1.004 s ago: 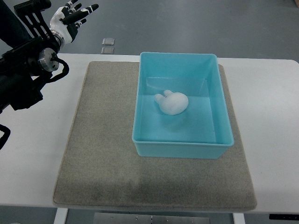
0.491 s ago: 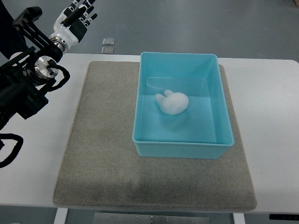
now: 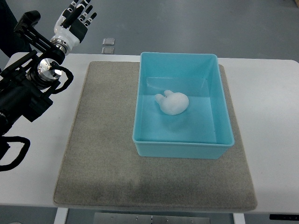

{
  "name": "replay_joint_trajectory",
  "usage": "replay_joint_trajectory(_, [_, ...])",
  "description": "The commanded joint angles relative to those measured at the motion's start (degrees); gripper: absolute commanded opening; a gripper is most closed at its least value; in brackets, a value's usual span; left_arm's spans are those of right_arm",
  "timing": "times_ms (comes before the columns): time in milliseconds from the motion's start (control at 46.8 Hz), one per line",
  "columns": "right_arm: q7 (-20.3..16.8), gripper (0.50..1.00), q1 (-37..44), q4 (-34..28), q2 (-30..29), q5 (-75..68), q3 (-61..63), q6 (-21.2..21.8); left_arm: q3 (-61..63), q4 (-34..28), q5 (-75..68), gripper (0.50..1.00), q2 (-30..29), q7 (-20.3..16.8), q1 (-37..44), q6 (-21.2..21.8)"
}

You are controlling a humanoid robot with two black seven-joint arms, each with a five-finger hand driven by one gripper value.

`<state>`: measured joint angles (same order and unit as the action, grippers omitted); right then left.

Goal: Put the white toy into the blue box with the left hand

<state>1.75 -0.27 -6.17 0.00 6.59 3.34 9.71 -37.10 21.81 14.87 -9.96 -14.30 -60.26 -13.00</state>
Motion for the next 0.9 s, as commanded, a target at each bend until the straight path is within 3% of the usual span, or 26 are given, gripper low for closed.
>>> replay_joint_trajectory(0, [0.0, 0.936, 0.0, 0.0, 0.0, 0.0, 0.0, 0.0, 0.3, 0.1, -0.1, 0.992, 0.4, 0.0, 0.6, 0.0])
replay_joint_trajectory(876, [0.0, 0.936, 0.0, -1.6, 0.0, 0.6, -0.1, 0.8, 0.5, -0.7, -0.4, 0.992, 1.5, 0.0, 3.0, -0.7])
